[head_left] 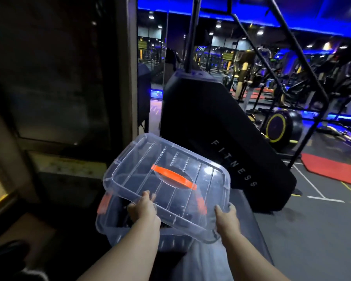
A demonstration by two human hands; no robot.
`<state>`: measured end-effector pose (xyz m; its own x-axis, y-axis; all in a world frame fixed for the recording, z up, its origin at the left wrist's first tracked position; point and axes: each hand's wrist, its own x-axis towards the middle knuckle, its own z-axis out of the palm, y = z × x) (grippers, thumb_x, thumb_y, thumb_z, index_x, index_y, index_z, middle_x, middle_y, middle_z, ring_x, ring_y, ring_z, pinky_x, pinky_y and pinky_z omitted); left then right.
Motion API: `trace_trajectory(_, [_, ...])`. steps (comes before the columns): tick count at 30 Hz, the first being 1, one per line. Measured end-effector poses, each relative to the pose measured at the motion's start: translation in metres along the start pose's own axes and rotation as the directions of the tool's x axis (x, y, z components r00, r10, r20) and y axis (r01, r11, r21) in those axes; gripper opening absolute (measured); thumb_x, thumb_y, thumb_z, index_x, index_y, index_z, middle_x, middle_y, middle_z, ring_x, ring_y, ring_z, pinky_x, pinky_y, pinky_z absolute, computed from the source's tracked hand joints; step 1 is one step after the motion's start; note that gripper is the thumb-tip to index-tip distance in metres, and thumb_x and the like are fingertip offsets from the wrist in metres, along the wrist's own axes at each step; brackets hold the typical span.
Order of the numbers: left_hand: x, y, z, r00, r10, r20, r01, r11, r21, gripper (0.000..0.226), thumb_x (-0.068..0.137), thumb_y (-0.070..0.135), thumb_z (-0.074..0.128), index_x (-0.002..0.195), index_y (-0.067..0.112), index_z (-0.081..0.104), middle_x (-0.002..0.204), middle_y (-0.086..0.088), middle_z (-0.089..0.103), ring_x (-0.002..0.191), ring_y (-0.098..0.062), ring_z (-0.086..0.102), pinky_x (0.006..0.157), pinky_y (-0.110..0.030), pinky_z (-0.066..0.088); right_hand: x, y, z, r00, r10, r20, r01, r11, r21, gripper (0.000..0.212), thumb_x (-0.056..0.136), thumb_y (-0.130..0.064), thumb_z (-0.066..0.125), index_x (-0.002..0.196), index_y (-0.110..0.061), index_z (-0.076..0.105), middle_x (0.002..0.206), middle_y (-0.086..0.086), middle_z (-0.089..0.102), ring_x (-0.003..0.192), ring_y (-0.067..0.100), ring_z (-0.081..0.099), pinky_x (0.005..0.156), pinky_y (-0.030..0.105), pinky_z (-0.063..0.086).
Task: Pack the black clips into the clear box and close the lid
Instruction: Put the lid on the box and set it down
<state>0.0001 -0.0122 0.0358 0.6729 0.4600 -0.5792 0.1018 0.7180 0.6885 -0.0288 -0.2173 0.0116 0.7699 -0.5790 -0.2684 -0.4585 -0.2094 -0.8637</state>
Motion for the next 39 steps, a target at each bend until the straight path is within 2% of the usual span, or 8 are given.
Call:
trace_trajectory(2, [0.011, 0.007, -0.009, 0.999, -0.035, 0.002, 0.035, 0.999, 0.006, 0.007, 0.092, 0.006, 0.058, 0.086, 0.009, 0.058, 0.078, -0.003, 0.064, 0.046, 0.001, 0.063, 0.041, -0.014, 0.045, 0.002, -0.001, 0.012, 1.0, -0.023, 0.019, 0.023, 0.999, -0.022, 0.055, 0.092, -0.028, 0.056, 0.142, -0.017, 0.036, 0.13, 0.011, 0.059, 0.115, 0.033, 0.055, 0.094, 0.038, 0.045])
trace_trajectory(5, [0.031, 0.015, -0.024, 0.998, -0.06, 0.016, 0.06, 0.998, -0.01, 0.014, 0.089, 0.01, 0.064, 0.102, 0.008, 0.058, 0.082, -0.002, 0.066, 0.054, -0.001, 0.066, 0.043, -0.016, 0.046, 0.008, -0.007, 0.024, 0.998, -0.052, 0.024, 0.053, 0.996, -0.067, 0.056, 0.096, -0.029, 0.053, 0.147, -0.016, 0.032, 0.137, 0.01, 0.053, 0.123, 0.032, 0.051, 0.089, 0.034, 0.043])
trace_trajectory(8, [0.062, 0.026, -0.046, 0.994, 0.011, -0.108, -0.012, 1.0, -0.01, 0.028, 0.085, 0.02, 0.07, 0.11, 0.016, 0.058, 0.096, -0.009, 0.069, 0.073, -0.009, 0.066, 0.055, -0.026, 0.05, 0.021, -0.008, 0.033, 0.996, -0.085, 0.025, 0.088, 0.985, -0.146, 0.053, 0.095, -0.032, 0.053, 0.143, -0.014, 0.038, 0.133, 0.013, 0.057, 0.121, 0.033, 0.053, 0.095, 0.035, 0.039])
trace_trajectory(12, [0.09, 0.041, -0.077, 0.939, 0.181, -0.291, -0.109, 0.963, 0.248, 0.07, 0.077, 0.025, 0.077, 0.136, 0.015, 0.04, 0.123, -0.014, 0.057, 0.104, -0.03, 0.061, 0.092, -0.047, 0.05, 0.036, -0.007, 0.047, 0.998, -0.058, 0.006, 0.058, 0.98, -0.19, 0.045, 0.092, -0.032, 0.056, 0.128, -0.007, 0.046, 0.121, 0.019, 0.061, 0.109, 0.036, 0.057, 0.086, 0.037, 0.042])
trace_trajectory(23, [0.143, 0.037, -0.117, 0.945, 0.297, -0.14, -0.088, 0.641, 0.763, 0.028, 0.08, 0.031, 0.07, 0.093, 0.006, 0.066, 0.093, -0.019, 0.068, 0.082, -0.038, 0.065, 0.077, -0.042, 0.055, 0.066, 0.002, 0.076, 0.998, -0.047, 0.04, 0.06, 0.905, -0.42, 0.051, 0.094, -0.045, 0.05, 0.133, -0.012, 0.044, 0.126, 0.017, 0.059, 0.114, 0.037, 0.054, 0.09, 0.039, 0.041])
trace_trajectory(29, [0.155, 0.035, -0.123, 0.954, 0.288, -0.079, -0.121, 0.615, 0.779, 0.029, 0.085, 0.027, 0.067, 0.093, -0.001, 0.06, 0.088, -0.019, 0.067, 0.073, -0.033, 0.062, 0.063, -0.031, 0.046, 0.075, 0.011, 0.088, 0.997, -0.044, 0.063, 0.068, 0.884, -0.462, 0.046, 0.094, -0.035, 0.053, 0.132, -0.01, 0.046, 0.124, 0.02, 0.059, 0.114, 0.038, 0.053, 0.087, 0.036, 0.04])
trace_trajectory(35, [0.159, 0.041, -0.118, 0.955, 0.295, 0.014, -0.16, 0.479, 0.863, 0.031, 0.091, 0.032, 0.059, 0.098, 0.004, 0.047, 0.086, -0.012, 0.058, 0.077, -0.031, 0.058, 0.07, -0.036, 0.048, 0.083, 0.022, 0.097, 0.998, -0.039, 0.049, 0.058, 0.883, -0.466, 0.047, 0.093, -0.034, 0.056, 0.132, -0.008, 0.049, 0.124, 0.024, 0.055, 0.114, 0.041, 0.052, 0.091, 0.039, 0.041])
trace_trajectory(39, [0.166, 0.045, -0.11, 0.958, 0.275, 0.079, -0.186, 0.391, 0.902, 0.024, 0.094, 0.026, 0.054, 0.112, 0.012, 0.049, 0.109, -0.013, 0.061, 0.084, -0.029, 0.057, 0.071, -0.035, 0.046, 0.084, 0.019, 0.099, 0.999, -0.016, -0.032, -0.003, 0.855, -0.519, 0.044, 0.089, -0.044, 0.059, 0.126, -0.019, 0.054, 0.124, 0.022, 0.048, 0.118, 0.042, 0.044, 0.097, 0.044, 0.04])
